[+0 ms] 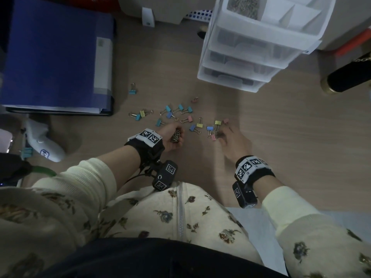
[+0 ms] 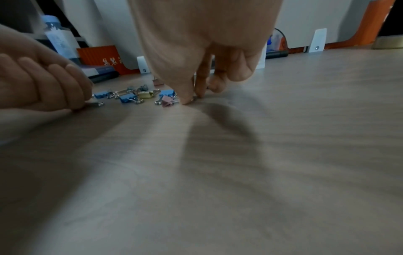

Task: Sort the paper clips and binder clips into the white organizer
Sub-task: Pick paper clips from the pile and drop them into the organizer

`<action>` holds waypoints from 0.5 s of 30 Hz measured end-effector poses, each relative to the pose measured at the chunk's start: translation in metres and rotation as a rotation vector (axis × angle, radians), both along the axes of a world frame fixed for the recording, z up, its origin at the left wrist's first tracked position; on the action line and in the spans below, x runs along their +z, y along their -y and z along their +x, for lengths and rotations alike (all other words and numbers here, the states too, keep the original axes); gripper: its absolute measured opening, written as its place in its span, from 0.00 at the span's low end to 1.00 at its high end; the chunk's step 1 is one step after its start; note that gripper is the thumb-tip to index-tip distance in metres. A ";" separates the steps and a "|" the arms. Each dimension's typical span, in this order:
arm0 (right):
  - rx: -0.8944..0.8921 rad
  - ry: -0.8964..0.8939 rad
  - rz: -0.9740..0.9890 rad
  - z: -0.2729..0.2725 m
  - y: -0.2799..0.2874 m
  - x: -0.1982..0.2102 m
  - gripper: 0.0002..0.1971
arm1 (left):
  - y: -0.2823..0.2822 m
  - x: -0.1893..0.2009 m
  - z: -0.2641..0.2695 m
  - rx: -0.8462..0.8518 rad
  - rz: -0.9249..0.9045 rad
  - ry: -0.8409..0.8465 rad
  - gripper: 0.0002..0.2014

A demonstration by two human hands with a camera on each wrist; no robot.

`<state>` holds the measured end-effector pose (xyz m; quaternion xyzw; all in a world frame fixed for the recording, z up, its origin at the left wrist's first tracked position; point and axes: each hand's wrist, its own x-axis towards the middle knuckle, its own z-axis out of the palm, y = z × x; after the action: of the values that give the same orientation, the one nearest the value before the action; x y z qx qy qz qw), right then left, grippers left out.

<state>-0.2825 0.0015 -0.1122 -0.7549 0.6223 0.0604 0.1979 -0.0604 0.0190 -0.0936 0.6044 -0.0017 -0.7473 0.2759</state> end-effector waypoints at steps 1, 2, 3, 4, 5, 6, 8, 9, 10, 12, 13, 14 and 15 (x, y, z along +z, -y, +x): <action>0.001 -0.005 0.009 0.001 0.000 0.000 0.14 | 0.000 0.000 0.000 0.001 -0.002 0.000 0.15; -0.009 -0.014 0.021 0.003 0.000 0.000 0.12 | 0.000 0.000 0.001 0.001 -0.004 0.001 0.15; -0.025 -0.026 0.037 0.004 0.001 0.000 0.11 | 0.000 0.000 0.001 -0.001 -0.005 0.002 0.15; -0.037 -0.037 0.055 0.006 0.001 -0.001 0.11 | 0.000 0.000 0.001 -0.004 -0.007 0.002 0.14; -0.043 -0.049 0.073 0.007 0.001 -0.001 0.11 | 0.000 0.001 0.001 -0.007 -0.008 0.001 0.14; -0.043 -0.060 0.084 0.008 0.001 -0.001 0.12 | 0.000 0.001 0.001 -0.009 -0.008 0.000 0.14; -0.033 -0.066 0.088 0.008 0.000 -0.001 0.13 | 0.000 0.000 0.002 -0.008 -0.007 -0.004 0.14; -0.030 -0.061 0.084 0.009 0.000 0.000 0.13 | -0.001 0.000 0.002 -0.006 -0.008 -0.005 0.14; -0.027 -0.053 0.076 0.009 -0.001 0.001 0.12 | -0.001 0.000 0.003 -0.006 -0.007 -0.004 0.14; -0.032 -0.044 0.051 0.009 -0.002 0.004 0.06 | -0.001 0.000 0.003 -0.006 -0.004 0.000 0.14; -0.045 -0.042 0.034 0.009 -0.003 0.006 0.05 | -0.002 0.000 0.002 -0.005 -0.002 0.000 0.14; -0.063 -0.038 0.017 0.009 -0.003 0.007 0.06 | -0.002 0.000 0.002 -0.003 -0.003 -0.003 0.14; -0.086 -0.029 0.005 0.009 -0.003 0.009 0.07 | -0.002 0.001 0.001 0.000 -0.004 -0.010 0.14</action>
<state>-0.2739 0.0049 -0.1032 -0.7262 0.6567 0.0643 0.1930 -0.0589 0.0209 -0.0931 0.6001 -0.0018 -0.7504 0.2772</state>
